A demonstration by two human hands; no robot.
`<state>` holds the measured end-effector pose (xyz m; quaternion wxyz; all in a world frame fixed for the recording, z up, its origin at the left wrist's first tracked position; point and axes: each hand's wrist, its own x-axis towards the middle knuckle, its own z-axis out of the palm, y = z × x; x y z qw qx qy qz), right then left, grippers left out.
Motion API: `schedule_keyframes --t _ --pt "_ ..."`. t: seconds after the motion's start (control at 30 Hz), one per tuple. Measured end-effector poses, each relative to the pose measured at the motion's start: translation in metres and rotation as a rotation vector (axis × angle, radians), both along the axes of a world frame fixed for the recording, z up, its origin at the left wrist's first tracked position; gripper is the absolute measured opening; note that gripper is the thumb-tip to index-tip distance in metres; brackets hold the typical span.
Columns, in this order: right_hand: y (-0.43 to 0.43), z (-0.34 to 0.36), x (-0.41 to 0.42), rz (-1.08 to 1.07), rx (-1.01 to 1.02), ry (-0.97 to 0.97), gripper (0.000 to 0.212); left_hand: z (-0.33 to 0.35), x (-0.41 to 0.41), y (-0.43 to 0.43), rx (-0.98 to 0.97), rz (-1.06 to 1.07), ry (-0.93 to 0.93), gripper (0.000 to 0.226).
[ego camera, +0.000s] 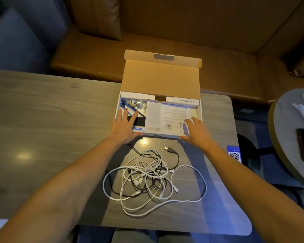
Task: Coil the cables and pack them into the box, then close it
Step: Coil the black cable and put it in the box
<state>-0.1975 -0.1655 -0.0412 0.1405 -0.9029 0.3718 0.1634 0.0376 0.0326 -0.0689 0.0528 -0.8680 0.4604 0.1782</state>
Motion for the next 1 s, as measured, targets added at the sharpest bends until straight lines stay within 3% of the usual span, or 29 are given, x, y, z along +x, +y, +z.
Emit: schedule_keyframes --t 0.17,0.4,0.63,0.77,0.9,1.0 --pt "0.019 0.006 0.007 0.074 -0.097 0.017 0.074 0.018 -0.020 -0.001 -0.130 -0.200 0.006 0.084" --pt "0.060 0.001 -0.002 0.162 -0.099 0.019 0.037 0.009 -0.081 0.022 -0.239 -0.373 0.156 0.073" --pt "0.081 -0.010 -0.013 0.132 -0.064 0.124 0.029 0.001 -0.103 0.027 -0.379 -0.348 0.212 0.058" --pt "0.083 -0.018 -0.013 0.133 -0.055 0.164 0.018 -0.003 -0.105 0.020 -0.354 -0.265 0.285 0.044" --pt "0.079 -0.022 -0.009 0.147 -0.077 -0.051 0.018 -0.014 -0.111 0.000 -0.363 -0.179 0.372 0.040" --pt "0.073 -0.028 -0.009 0.140 0.021 -0.316 0.017 -0.024 -0.106 -0.010 -0.533 -0.030 0.392 0.035"
